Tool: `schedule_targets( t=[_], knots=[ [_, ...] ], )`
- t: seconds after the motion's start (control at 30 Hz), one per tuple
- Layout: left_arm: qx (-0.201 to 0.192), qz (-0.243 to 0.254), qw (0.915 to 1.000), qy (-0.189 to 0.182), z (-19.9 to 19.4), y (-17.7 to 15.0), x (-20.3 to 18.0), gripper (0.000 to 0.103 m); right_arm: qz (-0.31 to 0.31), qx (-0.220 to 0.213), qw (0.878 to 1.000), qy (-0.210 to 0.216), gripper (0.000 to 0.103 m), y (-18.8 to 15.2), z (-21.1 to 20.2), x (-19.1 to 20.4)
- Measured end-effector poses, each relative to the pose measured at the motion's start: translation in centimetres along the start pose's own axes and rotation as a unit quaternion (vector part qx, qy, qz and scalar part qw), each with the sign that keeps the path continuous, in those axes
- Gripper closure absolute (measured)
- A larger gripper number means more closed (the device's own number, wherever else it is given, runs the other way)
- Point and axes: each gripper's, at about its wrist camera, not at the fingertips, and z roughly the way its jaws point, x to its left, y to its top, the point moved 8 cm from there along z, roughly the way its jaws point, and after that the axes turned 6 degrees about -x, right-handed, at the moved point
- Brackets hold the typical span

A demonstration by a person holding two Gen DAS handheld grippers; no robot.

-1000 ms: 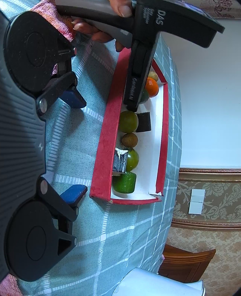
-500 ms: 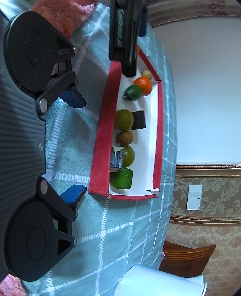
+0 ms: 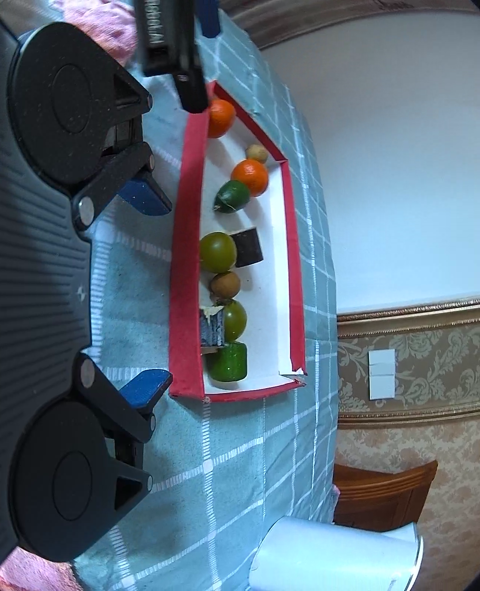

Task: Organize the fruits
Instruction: 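Withdraw the open left tool from the tray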

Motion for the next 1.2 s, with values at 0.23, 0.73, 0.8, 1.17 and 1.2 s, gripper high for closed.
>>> schedule_targets(
  t=[0.23,0.73,0.8,1.17,1.2],
  knots=[
    [-0.001,-0.002,1.0,0.001,-0.4,0.1,0.1,0.0,-0.001,-0.01,1.0,-0.027,0.012,0.3,-0.1,0.3],
    [-0.018,-0.017,0.9997,0.004,-1.1,0.9,0.6,0.0,-0.034,-0.022,0.999,-0.034,0.012,0.3,-0.2,2.2],
    [-0.019,-0.018,0.9997,0.003,-1.2,1.0,0.6,0.0,-0.037,-0.025,0.998,-0.037,0.012,0.4,-0.2,2.3],
    [-0.033,-0.013,0.9993,0.015,-1.5,1.2,0.6,0.0,-0.041,-0.022,0.998,-0.035,0.012,0.2,-0.1,2.6],
    [-0.033,-0.013,0.9993,0.016,-1.6,1.2,0.5,0.0,-0.042,-0.021,0.998,-0.035,0.012,0.2,-0.1,2.6]
  ],
)
